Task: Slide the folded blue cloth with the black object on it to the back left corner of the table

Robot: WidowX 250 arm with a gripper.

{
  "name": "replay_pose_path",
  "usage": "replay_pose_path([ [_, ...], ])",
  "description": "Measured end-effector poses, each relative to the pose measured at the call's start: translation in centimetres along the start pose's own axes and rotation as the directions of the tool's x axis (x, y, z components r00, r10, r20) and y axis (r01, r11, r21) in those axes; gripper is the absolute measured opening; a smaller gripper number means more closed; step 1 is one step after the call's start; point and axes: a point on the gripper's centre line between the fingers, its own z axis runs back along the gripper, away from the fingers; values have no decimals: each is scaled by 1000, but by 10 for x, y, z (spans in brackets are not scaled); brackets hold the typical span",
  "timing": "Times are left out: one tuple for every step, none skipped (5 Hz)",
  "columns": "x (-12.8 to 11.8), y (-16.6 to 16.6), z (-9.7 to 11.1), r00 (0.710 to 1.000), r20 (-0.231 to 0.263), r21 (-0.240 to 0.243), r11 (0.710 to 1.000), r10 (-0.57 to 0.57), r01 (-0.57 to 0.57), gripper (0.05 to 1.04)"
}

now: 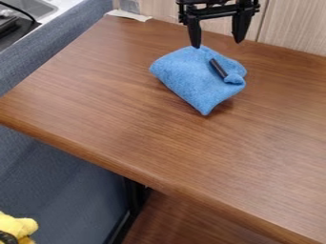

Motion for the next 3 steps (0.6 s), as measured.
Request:
replay_pose_path([
  [-3,2,-15,999,-33,25,1000,4,-3,999],
  [-5,5,-38,998,-62,55,998,32,-28,999],
  [-3,15,-64,994,-82,107,992,69,-61,1000],
])
